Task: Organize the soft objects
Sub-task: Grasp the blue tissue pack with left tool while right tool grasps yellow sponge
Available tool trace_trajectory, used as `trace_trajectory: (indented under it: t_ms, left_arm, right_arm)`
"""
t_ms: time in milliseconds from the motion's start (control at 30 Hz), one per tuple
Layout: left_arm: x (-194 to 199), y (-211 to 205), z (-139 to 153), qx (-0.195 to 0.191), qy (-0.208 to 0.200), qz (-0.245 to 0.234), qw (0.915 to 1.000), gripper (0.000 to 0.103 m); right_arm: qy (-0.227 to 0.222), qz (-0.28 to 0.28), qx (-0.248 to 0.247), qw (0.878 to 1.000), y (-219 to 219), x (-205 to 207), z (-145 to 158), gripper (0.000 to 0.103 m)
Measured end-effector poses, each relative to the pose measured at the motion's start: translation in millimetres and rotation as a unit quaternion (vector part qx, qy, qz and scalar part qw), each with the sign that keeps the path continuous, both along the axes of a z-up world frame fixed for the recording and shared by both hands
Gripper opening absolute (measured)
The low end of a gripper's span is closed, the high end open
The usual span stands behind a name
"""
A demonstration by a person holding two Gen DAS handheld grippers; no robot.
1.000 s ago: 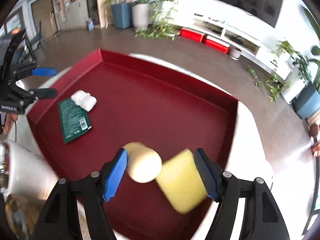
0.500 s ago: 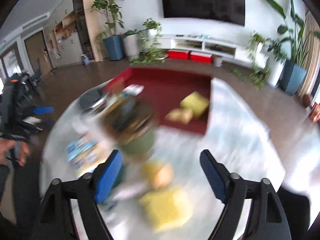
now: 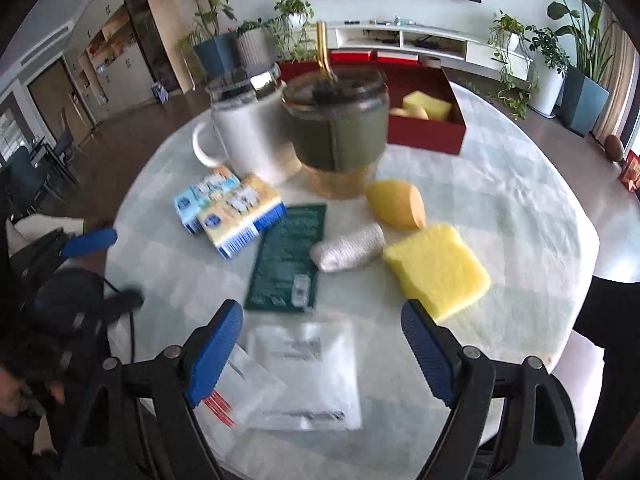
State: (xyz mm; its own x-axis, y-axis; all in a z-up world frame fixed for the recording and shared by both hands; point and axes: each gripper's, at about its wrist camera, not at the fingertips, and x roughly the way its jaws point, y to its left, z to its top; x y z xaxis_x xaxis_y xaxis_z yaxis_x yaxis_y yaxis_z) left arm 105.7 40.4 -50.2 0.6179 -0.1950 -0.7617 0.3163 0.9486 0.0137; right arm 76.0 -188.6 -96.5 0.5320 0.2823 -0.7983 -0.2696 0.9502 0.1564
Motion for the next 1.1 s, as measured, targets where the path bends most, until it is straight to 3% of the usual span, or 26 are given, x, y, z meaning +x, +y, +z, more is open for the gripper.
trace_trajectory:
  t_ms: [167,267,467,600,767,833,1100]
  left_arm:
    - [45,-1,-22,0.050,0.032,-0.056,0.9966,0.087]
    - [51,-8,-32,0.063,0.040,-0.099,0.9923,0.087]
    - [61,-13,-58,0.104,0.058,-0.096,0.9883,0.087]
    - [70,-10,-61,0.092,0.065,-0.079,0.9905,0.089]
    - [76,-7,-62,0.078,0.069,-0.069,0.9922,0.088]
    - [77,-7,-62,0.068,0.074,-0.069,0.9926,0.086]
    - [68,-12,-61,0.044,0.078,-0.087,0.9922,0.057]
  right_arm:
    - [0.016,-0.007,0.029,0.999,31,26,-12,0.084]
    - [0.024,0.004,0.004,1.000,47,33,-22,0.084]
    - [0.011,-0.033,-0.003,0.999,25,29,-26,0.084]
    - [-0.002,-0.063,-0.045,0.997,-16,30,-18,0.084]
    - [0.015,-0.054,-0.083,0.995,-59,45,-19,0.084]
    - [0.044,-0.043,-0.069,0.996,-65,55,-26,0.085]
    - [0.094,-0.002,-0.109,0.990,-61,77,-47,0.085]
